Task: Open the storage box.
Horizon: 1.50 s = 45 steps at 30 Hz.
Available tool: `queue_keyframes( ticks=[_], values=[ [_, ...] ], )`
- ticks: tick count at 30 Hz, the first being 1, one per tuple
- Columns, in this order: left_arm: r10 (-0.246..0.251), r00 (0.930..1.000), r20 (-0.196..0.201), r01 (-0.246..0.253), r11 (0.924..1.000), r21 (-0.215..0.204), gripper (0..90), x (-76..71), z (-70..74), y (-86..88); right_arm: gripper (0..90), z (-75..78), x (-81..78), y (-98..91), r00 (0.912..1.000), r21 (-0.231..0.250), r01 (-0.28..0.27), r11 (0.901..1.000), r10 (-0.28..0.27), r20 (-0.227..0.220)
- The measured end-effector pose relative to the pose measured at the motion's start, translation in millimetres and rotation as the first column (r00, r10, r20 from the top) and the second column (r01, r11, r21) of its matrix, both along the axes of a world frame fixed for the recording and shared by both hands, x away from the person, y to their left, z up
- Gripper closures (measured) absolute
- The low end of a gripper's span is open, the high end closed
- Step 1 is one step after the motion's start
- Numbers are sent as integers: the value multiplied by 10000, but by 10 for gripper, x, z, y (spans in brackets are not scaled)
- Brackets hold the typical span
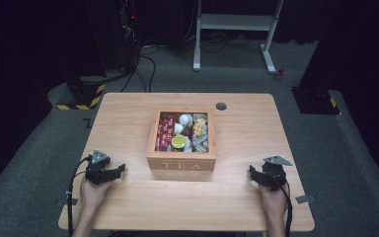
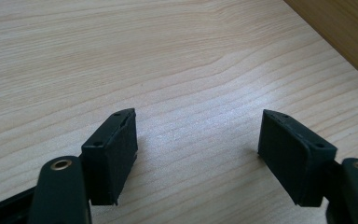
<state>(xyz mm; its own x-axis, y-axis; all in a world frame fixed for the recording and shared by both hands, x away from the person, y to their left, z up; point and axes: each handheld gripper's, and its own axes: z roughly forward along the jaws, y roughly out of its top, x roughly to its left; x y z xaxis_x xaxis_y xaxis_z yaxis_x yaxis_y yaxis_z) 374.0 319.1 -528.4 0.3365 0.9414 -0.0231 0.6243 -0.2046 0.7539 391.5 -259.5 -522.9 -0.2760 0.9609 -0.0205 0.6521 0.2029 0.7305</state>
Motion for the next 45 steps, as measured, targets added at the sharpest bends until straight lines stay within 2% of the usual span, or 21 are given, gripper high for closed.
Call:
queue_keyframes(
  ticks=[9,12,19,23,28,31,32,34,39,42,43,44,45],
  values=[
    [-484,9988,-6,484,9986,-218,329,-25,11,-46,339,-1,0,0,10000,-2,8,10000,-8,13],
    [-672,9977,45,674,9969,-411,340,-38,20,-71,339,-1,1,0,10000,1,9,10000,-9,13],
    [-971,9953,0,970,9944,-428,358,-49,25,-111,338,-1,0,1,10000,13,17,10000,-18,4],
    [-1210,9926,-13,1206,9896,-788,360,-54,34,-136,338,0,0,0,10000,-1,-1,10000,1,5],
    [-1400,9900,197,1412,9864,-843,372,-71,53,-156,338,-1,0,0,10000,-1,7,10000,-7,16],
    [-1645,9856,384,1676,9807,-1009,419,-86,68,-168,338,0,0,0,10000,2,0,10000,0,-2],
    [-1823,9823,431,1859,9770,-1042,439,-103,77,-192,338,-1,0,0,10000,0,5,10000,-5,12],
    [-1884,9811,437,1920,9761,-1015,457,-108,79,-201,338,-1,0,0,10000,0,4,10000,-4,12],
    [-2396,9703,334,2418,9653,-987,467,-130,88,-299,338,-1,0,0,10000,-1,4,10000,-4,14],
    [-2673,9626,442,2704,9578,-978,493,-155,103,-363,338,0,0,-1,10000,0,-3,10000,3,3],
    [-2673,9626,442,2704,9578,-978,514,-155,103,-363,338,0,0,0,10000,3,0,10000,0,2],
    [-2861,9565,568,2902,9532,-852,534,-166,114,-391,338,-1,0,0,10000,3,6,10000,-6,12],
    [-2861,9565,568,2902,9532,-852,544,-166,114,-391,338,-1,0,0,10000,3,6,10000,-6,12]
  ],
)
